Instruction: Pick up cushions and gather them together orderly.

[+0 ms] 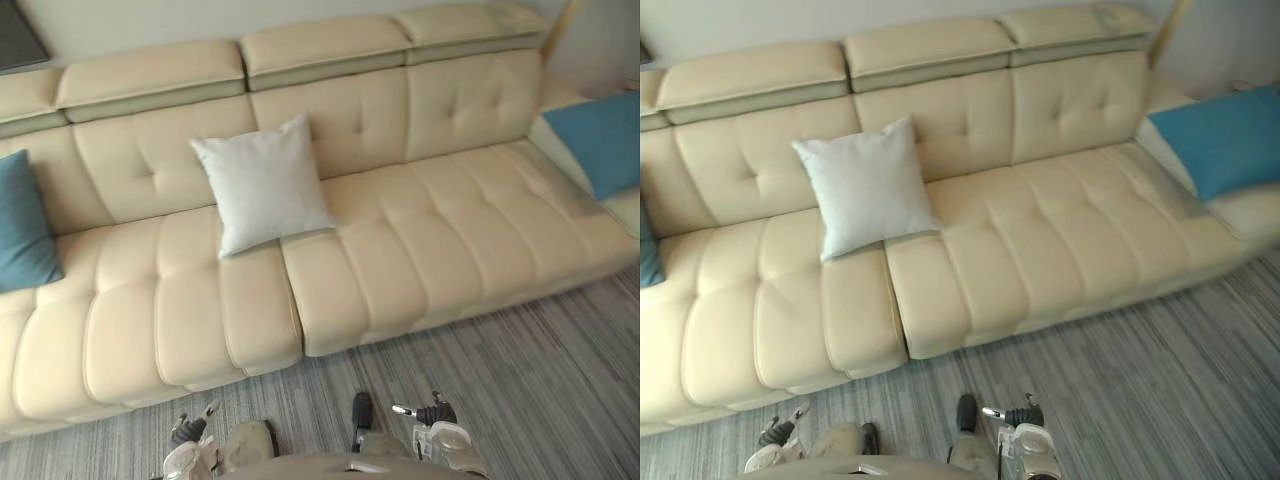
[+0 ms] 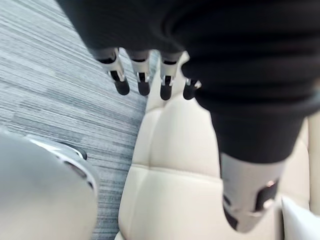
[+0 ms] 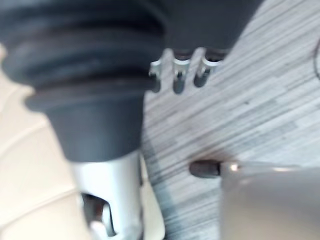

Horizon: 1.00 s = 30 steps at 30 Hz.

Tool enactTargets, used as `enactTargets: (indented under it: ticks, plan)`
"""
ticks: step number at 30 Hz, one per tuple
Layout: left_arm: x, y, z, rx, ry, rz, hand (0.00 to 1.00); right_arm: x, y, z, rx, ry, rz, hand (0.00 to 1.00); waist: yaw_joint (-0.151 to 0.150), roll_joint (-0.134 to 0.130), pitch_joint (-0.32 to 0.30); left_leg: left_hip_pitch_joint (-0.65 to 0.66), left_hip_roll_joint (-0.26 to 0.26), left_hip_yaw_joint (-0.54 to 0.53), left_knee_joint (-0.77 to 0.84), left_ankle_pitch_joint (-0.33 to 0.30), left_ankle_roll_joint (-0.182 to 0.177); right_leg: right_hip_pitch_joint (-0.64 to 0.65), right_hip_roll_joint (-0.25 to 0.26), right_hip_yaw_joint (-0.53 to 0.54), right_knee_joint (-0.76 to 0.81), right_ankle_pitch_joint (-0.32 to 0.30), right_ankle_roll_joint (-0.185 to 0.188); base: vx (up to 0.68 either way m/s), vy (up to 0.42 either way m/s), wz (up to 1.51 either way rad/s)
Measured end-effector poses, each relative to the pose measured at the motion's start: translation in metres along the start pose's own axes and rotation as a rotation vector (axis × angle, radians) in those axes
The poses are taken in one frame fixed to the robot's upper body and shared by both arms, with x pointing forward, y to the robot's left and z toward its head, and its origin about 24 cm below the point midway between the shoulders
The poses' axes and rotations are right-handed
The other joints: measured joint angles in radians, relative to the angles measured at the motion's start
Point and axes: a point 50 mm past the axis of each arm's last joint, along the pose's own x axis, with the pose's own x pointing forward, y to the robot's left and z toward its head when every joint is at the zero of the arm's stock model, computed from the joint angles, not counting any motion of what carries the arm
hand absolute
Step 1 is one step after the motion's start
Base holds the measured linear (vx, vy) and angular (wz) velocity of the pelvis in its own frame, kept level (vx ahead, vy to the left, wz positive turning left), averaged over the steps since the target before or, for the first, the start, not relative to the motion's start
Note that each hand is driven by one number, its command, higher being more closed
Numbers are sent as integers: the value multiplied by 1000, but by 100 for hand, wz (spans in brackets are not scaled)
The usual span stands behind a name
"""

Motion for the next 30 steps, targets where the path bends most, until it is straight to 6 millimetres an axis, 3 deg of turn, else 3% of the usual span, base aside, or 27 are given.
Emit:
enactTargets:
  ticks: [1,2,4,7,8,9,11,12,15,16,18,20,21,22,23,24,27,28,30]
  plan:
    - [0,-2,-1,26,0,-15,0,0,0,1,22,1,-5,0,-16,-8,-3,7,-3,1,-13,0,-1,-19,7,10,69,-1,-9,65,42,-48]
    - [0,0,3,54,-16,-18,0,-1,1,-3,23,10,-2,0,-22,-32,-11,16,-25,-1,-25,0,-2,-17,12,16,101,-20,-10,107,-25,-49]
    - [2,-3,8,82,-31,-31,0,-3,2,-7,27,19,0,0,-14,-50,-22,21,-43,-15,-19,-1,-1,-47,32,64,102,-34,1,31,-33,-95]
    - [3,-5,8,108,-23,-34,0,-4,11,-2,41,-1,21,0,-14,-47,-20,38,-38,30,-20,-1,3,-80,77,152,96,-17,-21,-17,-5,-131]
    - [3,-6,10,119,-26,-39,0,-4,15,3,31,-12,34,0,-17,-44,-17,53,-19,111,-50,30,43,-86,81,107,56,-20,-51,6,-6,-175]
    - [3,-9,10,127,-27,-48,0,-3,17,6,28,-20,39,0,-22,-24,-10,66,5,163,-71,41,50,-96,73,36,53,-36,-82,8,-20,-204]
    - [4,-12,16,149,-47,-61,0,0,21,13,24,-26,49,0,-23,-16,-5,106,41,263,-103,51,41,-144,38,-185,149,-69,-115,145,-59,-176]
    - [6,-6,20,174,-56,-53,0,0,19,7,17,-1,44,0,-32,-29,-9,152,36,335,-107,49,32,-118,-23,-451,220,-103,-154,217,-66,-157]
    - [7,-11,26,194,-75,-70,0,4,11,10,13,2,28,0,-45,-8,-1,203,36,335,-145,51,23,-116,0,-519,232,-115,-154,221,-150,-133]
    - [7,-16,27,207,-79,-90,0,6,7,14,17,-6,19,0,-49,16,13,229,36,338,-159,48,18,-118,19,-478,240,-129,-145,158,-125,-102]
    - [7,-21,25,235,-72,-112,0,8,-1,18,9,-17,2,0,-51,32,21,243,46,354,-131,45,12,-129,37,-430,264,-165,-128,117,-27,-84]
    - [6,-19,17,248,-42,-115,0,8,-2,17,11,-12,-1,0,-55,34,27,187,136,334,167,44,10,-104,68,-374,296,-218,-127,216,-72,-82]
    - [5,-19,15,247,-36,-116,0,8,-1,16,14,-11,0,0,-54,41,33,160,165,313,257,57,26,-87,83,-364,296,-225,-130,221,-51,-80]
    - [3,-19,9,243,-21,-118,0,8,-2,16,17,-14,-4,0,-46,44,50,83,225,234,488,40,52,-55,114,-329,313,-258,-154,180,-9,-66]
    - [3,-19,8,241,-18,-118,0,8,-2,17,22,-15,-5,0,-45,48,55,60,229,207,541,27,56,-45,120,-317,322,-270,-162,252,18,-82]
    - [3,-21,15,232,-48,-128,0,7,0,17,34,-16,-6,0,-41,41,70,-1,208,140,617,-7,42,-13,128,-287,338,-289,-176,209,16,-62]
    - [2,-27,25,236,-98,-150,0,4,8,17,67,-25,8,0,-11,22,84,-107,126,68,572,-38,37,26,133,-210,338,-315,-172,227,54,-83]
    - [1,-30,28,233,-120,-161,0,3,11,18,75,-25,16,0,-2,23,84,-158,77,40,476,-38,37,46,135,-166,321,-318,-169,274,128,-88]
    - [-1,-34,30,227,-133,-171,0,3,12,20,82,-34,15,0,8,23,85,-203,29,10,316,-29,32,69,135,-110,302,-320,-165,288,146,-96]
